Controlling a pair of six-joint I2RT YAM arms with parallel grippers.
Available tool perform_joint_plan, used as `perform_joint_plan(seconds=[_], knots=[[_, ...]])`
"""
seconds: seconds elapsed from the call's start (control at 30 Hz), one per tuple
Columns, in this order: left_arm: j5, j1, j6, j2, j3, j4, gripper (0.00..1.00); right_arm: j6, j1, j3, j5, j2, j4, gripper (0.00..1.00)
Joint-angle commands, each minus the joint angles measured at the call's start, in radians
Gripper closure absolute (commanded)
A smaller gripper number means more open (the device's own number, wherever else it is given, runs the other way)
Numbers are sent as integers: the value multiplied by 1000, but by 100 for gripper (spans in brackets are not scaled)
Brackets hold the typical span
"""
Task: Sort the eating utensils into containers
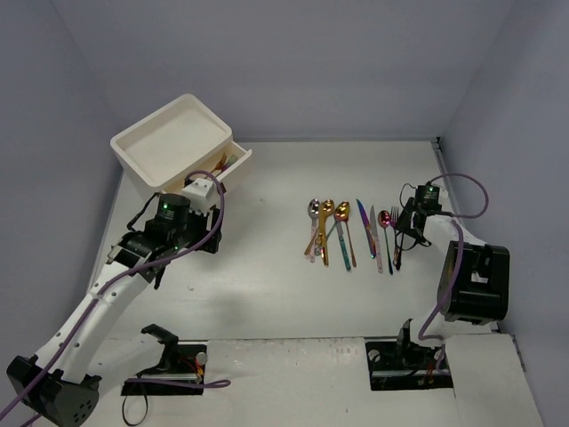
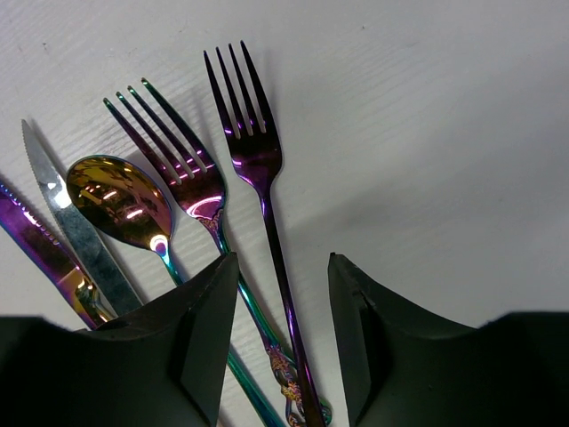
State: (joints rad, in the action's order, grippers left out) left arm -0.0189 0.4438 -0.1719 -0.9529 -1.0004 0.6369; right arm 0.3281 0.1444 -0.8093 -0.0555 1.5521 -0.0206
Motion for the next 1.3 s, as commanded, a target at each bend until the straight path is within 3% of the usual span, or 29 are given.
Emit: perform_joint_plan(seconds=[0.0,0.6,0.73,0.87,0.93,1.2,1.27], knots=[[7,-5,-14,-6,-10,-62,31,-7,0,8,-40,18,-43,60],[4,-5,-12,-15,-7,-59,31,18,-6,-25,-55,91,-13,68],[4,-5,-13,-14,-7,-59,31,9,-5,-31,-60,100,-16,77],[5,-5,-15,-17,-3,-59,31,2,-2,-37,-63,101,-15,96],[4,-5,-14,-19,-2,-59,31,-4,-2,-44,-63,91,-16,100],[-20,-4,-87,-17,-9,-62,31,6,-39,-84,-77,-106,3,100],[-53,1,-140,-11,-8,-69,31,22,-103,-98,-78,-213,10,100]])
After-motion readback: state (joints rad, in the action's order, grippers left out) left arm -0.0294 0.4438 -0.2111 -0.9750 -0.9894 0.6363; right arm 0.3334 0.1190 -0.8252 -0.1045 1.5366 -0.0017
